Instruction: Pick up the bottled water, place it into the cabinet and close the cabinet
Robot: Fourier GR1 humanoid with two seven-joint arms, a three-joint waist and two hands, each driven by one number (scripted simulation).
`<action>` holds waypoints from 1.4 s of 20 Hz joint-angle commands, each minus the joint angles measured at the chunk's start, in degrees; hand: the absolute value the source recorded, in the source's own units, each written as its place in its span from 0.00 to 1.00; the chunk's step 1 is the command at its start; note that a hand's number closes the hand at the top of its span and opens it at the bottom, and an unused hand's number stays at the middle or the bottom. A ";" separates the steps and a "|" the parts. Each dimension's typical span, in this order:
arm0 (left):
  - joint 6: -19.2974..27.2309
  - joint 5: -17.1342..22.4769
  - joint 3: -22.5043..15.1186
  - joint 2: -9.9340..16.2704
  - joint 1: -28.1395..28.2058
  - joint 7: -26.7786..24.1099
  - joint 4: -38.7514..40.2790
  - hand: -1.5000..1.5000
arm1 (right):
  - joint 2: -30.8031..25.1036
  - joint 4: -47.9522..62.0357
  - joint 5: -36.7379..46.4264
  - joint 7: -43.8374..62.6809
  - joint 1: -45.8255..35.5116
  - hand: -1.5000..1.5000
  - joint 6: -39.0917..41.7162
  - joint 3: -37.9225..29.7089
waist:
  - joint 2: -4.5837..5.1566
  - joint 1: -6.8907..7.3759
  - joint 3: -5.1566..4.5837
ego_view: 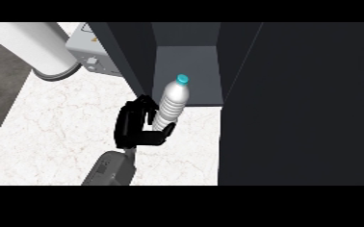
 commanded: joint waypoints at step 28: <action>28.95 1.30 -7.05 -0.02 -44.23 10.10 39.67 1.00 | 0.22 -1.00 -8.73 3.15 -7.22 0.00 2.30 -9.11 | 1.46 -2.48 -0.03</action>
